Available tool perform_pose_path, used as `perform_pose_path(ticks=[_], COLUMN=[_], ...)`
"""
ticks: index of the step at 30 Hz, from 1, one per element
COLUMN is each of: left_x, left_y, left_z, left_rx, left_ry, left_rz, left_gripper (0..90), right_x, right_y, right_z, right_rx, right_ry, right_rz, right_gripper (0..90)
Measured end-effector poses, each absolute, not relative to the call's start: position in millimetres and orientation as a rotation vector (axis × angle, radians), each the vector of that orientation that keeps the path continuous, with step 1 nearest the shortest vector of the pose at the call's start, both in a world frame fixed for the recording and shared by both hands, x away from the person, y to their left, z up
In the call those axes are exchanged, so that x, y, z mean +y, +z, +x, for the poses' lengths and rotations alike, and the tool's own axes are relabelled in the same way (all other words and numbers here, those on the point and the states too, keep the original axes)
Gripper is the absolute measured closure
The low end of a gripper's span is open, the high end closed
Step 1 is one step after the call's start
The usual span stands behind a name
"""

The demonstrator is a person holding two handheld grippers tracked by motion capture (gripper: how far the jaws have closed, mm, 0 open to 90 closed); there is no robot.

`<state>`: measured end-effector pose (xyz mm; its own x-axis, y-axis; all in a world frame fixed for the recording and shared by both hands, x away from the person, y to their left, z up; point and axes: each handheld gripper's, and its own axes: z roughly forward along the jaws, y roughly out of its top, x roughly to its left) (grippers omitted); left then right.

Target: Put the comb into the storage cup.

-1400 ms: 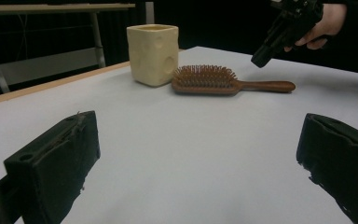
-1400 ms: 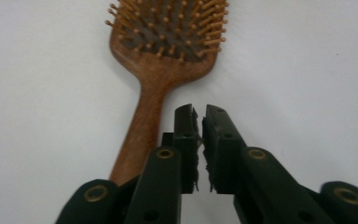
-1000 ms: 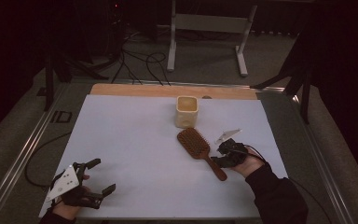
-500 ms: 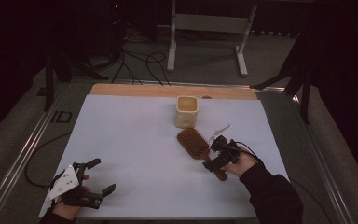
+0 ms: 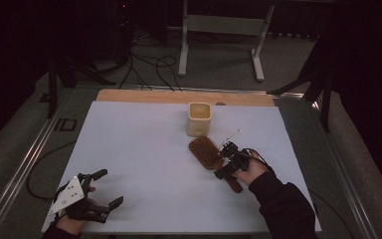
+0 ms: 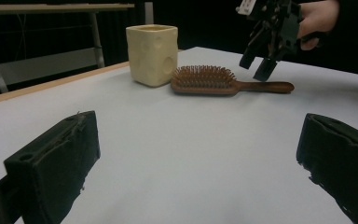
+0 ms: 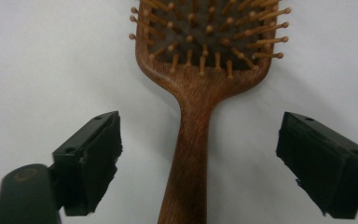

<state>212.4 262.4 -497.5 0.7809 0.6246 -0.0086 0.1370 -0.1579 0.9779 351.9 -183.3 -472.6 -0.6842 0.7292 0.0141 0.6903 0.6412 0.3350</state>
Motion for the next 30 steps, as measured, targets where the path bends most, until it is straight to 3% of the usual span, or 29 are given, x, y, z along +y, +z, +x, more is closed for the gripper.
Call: perform_pose_path(ticks=[7, 22, 30], left_x=[262, 262, 262], left_y=[-498, -498, -498], left_z=[213, 213, 213], left_rx=[0.605, 0.610, 0.609], left_ry=[0.472, 0.471, 0.471], left_rz=[1.706, 1.697, 1.699], left_gripper=[0.1, 0.1, 0.1], right_x=[-179, -170, -167], right_y=[-478, -484, -486], right_z=[354, 363, 368], right_rx=[2.758, 2.783, 2.795], right_ry=[0.455, 0.300, 0.237], right_rz=[1.181, 1.222, 1.246], right_gripper=[13.4, 44.6, 53.9])
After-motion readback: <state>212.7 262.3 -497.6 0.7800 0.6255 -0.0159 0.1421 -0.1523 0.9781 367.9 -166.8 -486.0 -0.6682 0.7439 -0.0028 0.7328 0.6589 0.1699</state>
